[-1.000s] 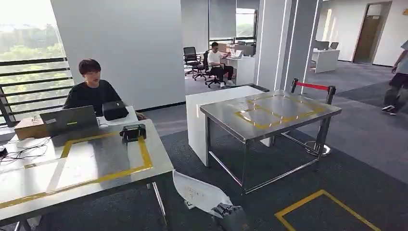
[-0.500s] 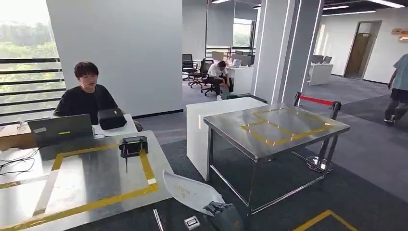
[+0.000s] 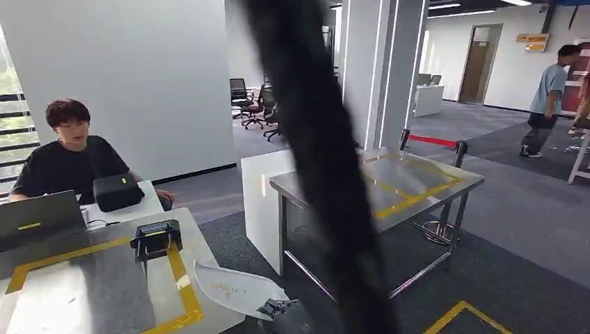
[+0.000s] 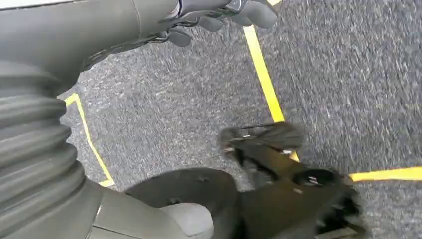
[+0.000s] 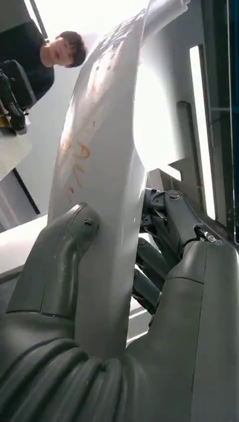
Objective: Take the parts from the cabinet and place them on the table.
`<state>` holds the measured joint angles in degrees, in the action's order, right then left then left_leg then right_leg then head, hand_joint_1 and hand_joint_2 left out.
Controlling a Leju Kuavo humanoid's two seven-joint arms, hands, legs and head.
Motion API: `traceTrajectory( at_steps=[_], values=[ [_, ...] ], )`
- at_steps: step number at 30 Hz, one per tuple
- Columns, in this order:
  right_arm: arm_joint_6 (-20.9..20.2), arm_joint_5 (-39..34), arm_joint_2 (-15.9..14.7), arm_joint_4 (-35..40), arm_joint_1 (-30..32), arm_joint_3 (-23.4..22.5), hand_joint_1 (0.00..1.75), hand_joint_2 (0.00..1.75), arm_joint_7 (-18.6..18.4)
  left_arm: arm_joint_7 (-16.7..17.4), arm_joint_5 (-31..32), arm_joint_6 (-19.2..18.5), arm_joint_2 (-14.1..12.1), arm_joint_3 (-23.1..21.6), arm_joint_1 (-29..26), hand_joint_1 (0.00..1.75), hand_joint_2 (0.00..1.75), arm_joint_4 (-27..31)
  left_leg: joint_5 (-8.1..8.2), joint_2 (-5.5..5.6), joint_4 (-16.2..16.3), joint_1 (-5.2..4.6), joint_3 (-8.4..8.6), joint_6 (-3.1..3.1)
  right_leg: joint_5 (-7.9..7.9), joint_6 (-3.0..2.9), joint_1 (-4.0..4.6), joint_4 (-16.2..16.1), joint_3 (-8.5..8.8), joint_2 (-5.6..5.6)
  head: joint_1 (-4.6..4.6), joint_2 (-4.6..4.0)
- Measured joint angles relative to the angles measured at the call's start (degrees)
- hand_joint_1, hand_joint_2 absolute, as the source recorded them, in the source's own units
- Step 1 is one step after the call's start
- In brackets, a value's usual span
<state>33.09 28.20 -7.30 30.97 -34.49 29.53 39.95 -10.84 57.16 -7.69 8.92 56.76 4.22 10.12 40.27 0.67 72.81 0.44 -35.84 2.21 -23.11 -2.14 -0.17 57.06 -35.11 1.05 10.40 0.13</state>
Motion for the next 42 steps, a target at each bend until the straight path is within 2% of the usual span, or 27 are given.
traceTrajectory(
  at_steps=[1,3,4,5,6,7,8,10,12,16,17,20,22,23,24,26,27,28,29,30,32,33,36,38,39,40,42],
  values=[
    [0.0,-0.1,0.0,0.0,0.0,0.0,1.75,1.75,0.0,0.0,0.0,0.0,-0.1,0.0,0.0,0.00,1.75,0.0,-2.37,-0.02,-3.0,0.27,0.26,0.40,-0.69,0.35,-0.32,0.3,0.64,0.00,0.47,0.00],
    [0.0,-0.1,0.0,0.0,-0.1,0.0,1.75,1.75,0.0,-0.1,0.0,0.0,-0.2,0.0,-0.1,0.00,1.75,0.0,-11.55,-0.20,-11.2,1.19,1.24,1.48,-2.04,1.34,-0.71,1.0,1.32,-0.01,1.67,0.00],
    [0.0,-0.1,0.0,0.0,-0.1,0.0,1.75,1.75,0.0,-0.1,0.0,0.0,0.0,0.0,-0.2,0.00,1.75,-0.2,-14.15,-0.71,-14.0,1.61,0.47,1.60,-2.72,1.86,-0.48,2.0,1.36,0.07,2.63,0.00],
    [0.0,-0.1,0.0,0.0,-0.1,0.0,1.75,1.75,0.0,-0.1,0.0,0.2,0.0,0.0,0.1,0.00,1.75,-0.1,-12.71,-1.00,-12.9,1.47,0.49,-0.08,-3.13,2.29,-0.41,2.0,1.12,0.17,3.37,0.00],
    [-0.1,-0.2,0.0,0.0,-0.1,0.0,1.75,1.75,0.0,-0.2,0.0,0.2,0.0,0.0,0.1,0.00,1.75,-0.1,-13.76,-0.82,-12.7,1.28,0.77,-0.70,-3.66,2.88,-0.35,2.0,1.19,0.14,4.03,0.00],
    [-0.1,-0.3,0.0,0.1,0.0,0.0,1.75,1.75,0.0,-0.2,0.0,0.3,0.0,0.0,-0.1,0.00,1.75,-0.1,-14.25,-0.78,-12.9,1.48,0.91,-0.93,-3.73,3.03,-0.44,2.1,1.39,0.11,4.44,0.00],
    [-0.1,-0.4,0.0,0.1,0.0,0.0,1.75,1.75,0.0,-0.2,0.0,0.3,0.1,0.1,-0.1,0.00,1.75,-0.1,-14.35,-0.68,-12.9,1.46,0.87,-0.65,-3.56,2.18,-0.34,1.8,1.50,-0.01,4.60,0.00],
    [-0.1,-0.5,-0.2,0.1,-0.1,0.0,1.75,1.75,0.0,-0.3,-0.1,0.4,0.1,0.1,0.0,0.00,1.75,-0.1,-14.21,-0.37,-12.9,1.39,0.89,-0.93,-3.63,0.77,-0.32,1.4,1.89,-0.14,4.68,0.00],
    [-0.1,-0.5,-0.2,0.1,-0.1,0.0,1.75,1.75,0.0,-0.3,-0.1,0.4,0.1,0.1,0.0,0.00,1.75,-0.1,-13.97,-0.31,-12.9,1.31,0.99,-1.38,-3.64,-0.05,-0.27,1.1,2.15,-0.23,4.70,0.00],
    [-0.1,-0.5,-0.2,0.1,-0.1,0.0,1.75,1.75,0.0,-0.4,-0.1,0.4,0.1,0.1,0.0,0.00,1.75,-0.1,-13.62,-0.32,-12.9,1.03,1.26,-2.03,-3.69,-0.20,-0.33,0.7,2.67,-0.24,4.64,0.00],
    [-0.1,-0.5,-0.2,0.1,-0.1,0.0,1.75,1.75,0.0,-0.6,-0.1,0.4,0.1,0.1,0.0,0.00,1.75,-0.1,-13.41,-0.32,-12.7,0.55,1.23,-2.42,-3.58,0.21,-0.42,0.1,2.89,-0.25,4.62,0.00],
    [0.0,-0.5,-0.2,0.1,-0.1,0.0,1.75,1.75,0.0,-0.9,-0.1,0.4,0.0,0.1,0.0,0.00,1.75,-0.1,-13.22,-0.34,-12.7,0.23,1.19,-3.08,-3.58,3.52,-1.14,-0.2,3.05,-0.40,4.20,0.00],
    [0.0,-0.4,-0.2,0.1,-0.1,0.0,1.75,1.75,0.0,-1.2,-0.1,0.4,-0.1,0.1,0.1,0.00,1.75,-0.1,-13.43,-0.37,-13.1,0.25,1.36,-3.55,-3.62,5.02,-1.37,-0.4,3.15,-0.40,3.90,0.00],
    [0.0,-0.4,-0.2,0.0,-0.1,0.0,1.75,1.75,0.0,-1.2,-0.1,0.4,-0.1,0.1,0.1,0.00,1.75,0.0,-13.69,-0.47,-13.6,0.54,1.73,-3.92,-4.00,5.11,-1.50,0.5,2.93,-0.62,3.54,0.00],
    [0.0,-0.4,-0.2,0.0,-0.3,0.0,1.75,1.75,0.0,-1.2,-0.1,0.4,-0.1,0.2,0.1,0.00,1.75,0.0,-13.71,-0.48,-13.7,0.54,1.85,-4.02,-5.37,4.96,-1.49,2.8,1.90,-0.82,3.22,0.00],
    [-0.1,-0.3,-0.2,0.0,-0.4,0.0,1.75,1.75,0.0,-1.2,-0.1,0.4,-0.1,0.2,0.2,0.00,1.75,0.0,-13.64,-0.54,-13.7,0.48,1.84,-4.15,-9.83,4.85,-1.42,11.9,-2.73,-0.80,2.23,0.00],
    [-0.1,-0.2,-0.2,-0.1,-0.3,0.0,1.75,1.75,0.0,-1.2,-0.1,0.4,-0.1,0.2,0.2,0.00,1.75,0.0,-13.57,-0.53,-13.7,0.43,1.84,-4.15,-11.49,4.82,-1.41,16.7,-5.33,-0.79,1.93,0.00],
    [-0.2,-0.1,-0.2,-0.3,-0.3,0.1,1.75,1.75,0.0,-1.2,-0.2,0.4,-0.1,0.3,0.1,0.00,1.75,0.0,-13.52,-0.49,-13.7,0.43,1.85,-4.08,-11.64,4.78,-1.44,19.0,-6.74,-0.80,1.31,0.00],
    [-0.2,0.0,-0.2,-0.4,-0.3,0.3,1.75,1.75,0.0,-1.1,-0.2,0.4,-0.1,0.3,0.1,0.00,1.75,0.0,-13.46,-0.45,-13.6,0.45,1.89,-3.99,-10.55,4.67,-1.50,18.3,-6.75,-0.81,0.79,0.00],
    [-0.2,0.0,-0.2,-0.5,-0.4,0.5,1.75,1.75,0.0,-1.1,-0.2,0.4,-0.1,0.4,0.1,0.00,1.75,0.0,-13.36,-0.38,-13.6,0.51,2.00,-3.80,-8.30,4.56,-1.57,15.3,-5.50,-0.81,0.21,0.00],
    [-0.2,0.1,-0.1,-0.5,-0.6,0.7,1.75,1.75,0.0,-1.1,-0.2,0.5,0.0,0.4,0.2,0.00,1.75,0.0,-12.95,-0.15,-13.4,0.70,2.38,-3.04,-2.81,4.29,-1.71,4.3,-0.16,-0.82,-0.83,0.00],
    [-0.2,0.1,-0.1,-0.5,-0.7,0.8,1.75,1.75,0.0,-1.1,-0.2,0.5,0.0,0.4,0.2,0.00,1.75,0.0,-12.79,-0.09,-13.3,0.50,2.31,-2.47,-3.66,4.48,-1.65,2.1,0.94,-0.72,-1.37,0.00],
    [-0.3,0.1,-0.1,-0.8,-0.8,1.0,1.75,1.75,0.0,-0.9,-0.2,0.9,0.0,0.4,0.3,0.00,1.75,0.0,-12.98,0.15,-13.8,0.51,2.46,-0.98,-3.63,3.45,-0.93,2.2,0.56,-0.63,-2.36,0.04],
    [-0.3,0.1,0.0,-0.8,-1.0,1.0,1.75,1.75,0.0,-0.8,-0.2,0.9,0.0,0.4,0.3,0.00,1.75,0.0,-12.68,0.07,-13.8,0.71,2.23,-0.21,-3.25,2.39,-1.39,1.5,0.98,-0.73,-3.10,0.04],
    [-0.3,0.1,0.1,-0.8,-1.2,1.0,1.75,1.75,0.0,-0.8,-0.2,0.9,0.0,0.5,0.3,0.00,1.75,0.0,-11.75,-0.19,-12.3,0.65,1.81,-0.08,-3.35,2.04,-1.36,1.4,1.17,-0.78,-3.19,0.04],
    [-0.2,0.1,0.1,-0.9,-1.5,1.0,1.75,1.75,0.0,-0.8,-0.2,0.9,0.0,0.5,0.4,0.00,1.75,0.0,-9.68,-0.27,-8.6,0.63,0.08,0.00,-3.43,1.58,-1.33,1.4,1.29,-0.84,-3.30,0.04],
    [-0.2,0.1,0.2,-1.2,-1.5,1.0,1.75,1.75,0.0,-1.0,-0.1,0.9,0.1,0.5,0.4,0.00,1.75,0.0,-6.07,-0.28,0.6,0.62,-4.62,0.16,-3.63,1.28,-1.00,1.5,1.48,-1.05,-3.62,0.04]
  ],
)
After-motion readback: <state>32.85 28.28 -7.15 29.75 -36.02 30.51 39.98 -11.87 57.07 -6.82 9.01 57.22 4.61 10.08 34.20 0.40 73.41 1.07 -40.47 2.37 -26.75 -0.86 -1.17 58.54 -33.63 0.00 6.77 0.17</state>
